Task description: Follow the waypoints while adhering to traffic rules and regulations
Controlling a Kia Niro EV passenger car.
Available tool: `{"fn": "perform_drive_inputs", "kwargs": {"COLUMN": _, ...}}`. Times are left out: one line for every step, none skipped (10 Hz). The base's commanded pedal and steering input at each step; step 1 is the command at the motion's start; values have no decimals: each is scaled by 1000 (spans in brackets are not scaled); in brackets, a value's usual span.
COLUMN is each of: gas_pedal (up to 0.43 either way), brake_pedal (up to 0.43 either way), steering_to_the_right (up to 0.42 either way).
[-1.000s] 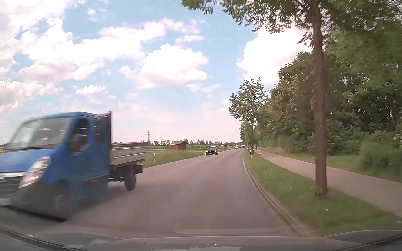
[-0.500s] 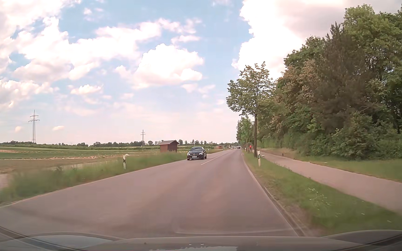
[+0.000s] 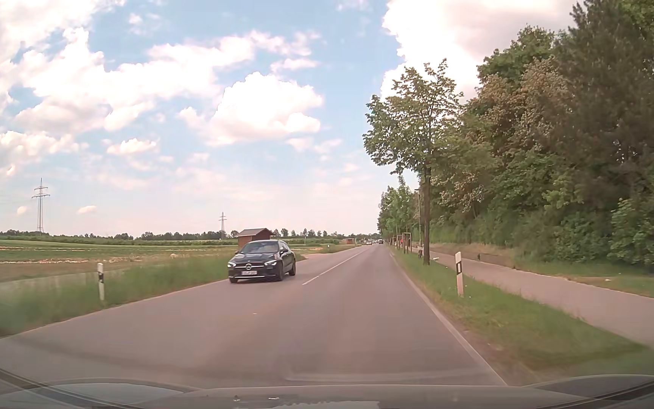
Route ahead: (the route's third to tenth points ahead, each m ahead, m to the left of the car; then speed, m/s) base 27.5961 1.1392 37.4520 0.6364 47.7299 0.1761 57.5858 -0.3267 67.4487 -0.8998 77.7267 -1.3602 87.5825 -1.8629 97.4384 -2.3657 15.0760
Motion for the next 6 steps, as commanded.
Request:
{"fn": "perform_drive_inputs", "kwargs": {"gas_pedal": 157, "brake_pedal": 18, "steering_to_the_right": 18}}
{"fn": "perform_drive_inputs", "kwargs": {"gas_pedal": 157, "brake_pedal": 18, "steering_to_the_right": 19}}
{"fn": "perform_drive_inputs", "kwargs": {"gas_pedal": 157, "brake_pedal": 18, "steering_to_the_right": 19}}
{"fn": "perform_drive_inputs", "kwargs": {"gas_pedal": 169, "brake_pedal": 18, "steering_to_the_right": 19}}
{"fn": "perform_drive_inputs", "kwargs": {"gas_pedal": 169, "brake_pedal": 18, "steering_to_the_right": 18}}
{"fn": "perform_drive_inputs", "kwargs": {"gas_pedal": 169, "brake_pedal": 18, "steering_to_the_right": 18}}
